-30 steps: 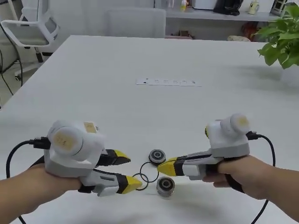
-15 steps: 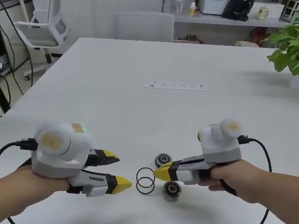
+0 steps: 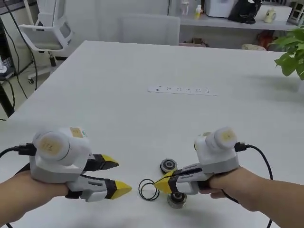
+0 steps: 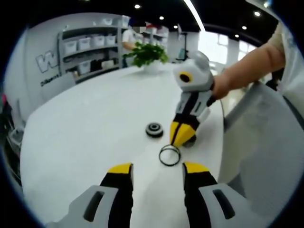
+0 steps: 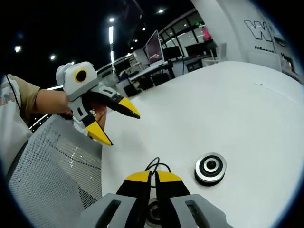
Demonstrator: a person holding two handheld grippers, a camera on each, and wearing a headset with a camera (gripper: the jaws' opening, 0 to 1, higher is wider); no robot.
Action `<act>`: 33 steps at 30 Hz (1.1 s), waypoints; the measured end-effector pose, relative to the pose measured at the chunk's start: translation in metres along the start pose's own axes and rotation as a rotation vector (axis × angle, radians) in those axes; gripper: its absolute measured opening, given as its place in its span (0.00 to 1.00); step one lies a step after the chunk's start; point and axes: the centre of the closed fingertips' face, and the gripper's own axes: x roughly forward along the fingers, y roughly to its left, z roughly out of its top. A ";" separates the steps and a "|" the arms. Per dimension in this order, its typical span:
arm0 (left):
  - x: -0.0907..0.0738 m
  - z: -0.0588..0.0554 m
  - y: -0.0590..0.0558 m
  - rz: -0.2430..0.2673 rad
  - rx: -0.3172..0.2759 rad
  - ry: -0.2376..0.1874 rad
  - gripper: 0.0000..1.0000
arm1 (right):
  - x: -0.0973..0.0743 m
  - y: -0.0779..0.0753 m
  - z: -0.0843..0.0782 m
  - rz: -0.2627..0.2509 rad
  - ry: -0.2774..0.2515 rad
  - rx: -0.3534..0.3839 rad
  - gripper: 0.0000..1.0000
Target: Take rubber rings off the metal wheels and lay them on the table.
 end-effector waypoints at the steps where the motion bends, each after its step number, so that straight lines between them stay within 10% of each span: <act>1: 0.000 0.000 0.001 0.001 -0.001 0.001 0.42 | 0.000 0.000 0.000 -0.001 0.003 -0.002 0.04; 33: 0.022 0.029 0.019 0.001 0.017 -0.013 0.40 | -0.046 -0.031 0.025 -0.097 -0.149 0.022 0.27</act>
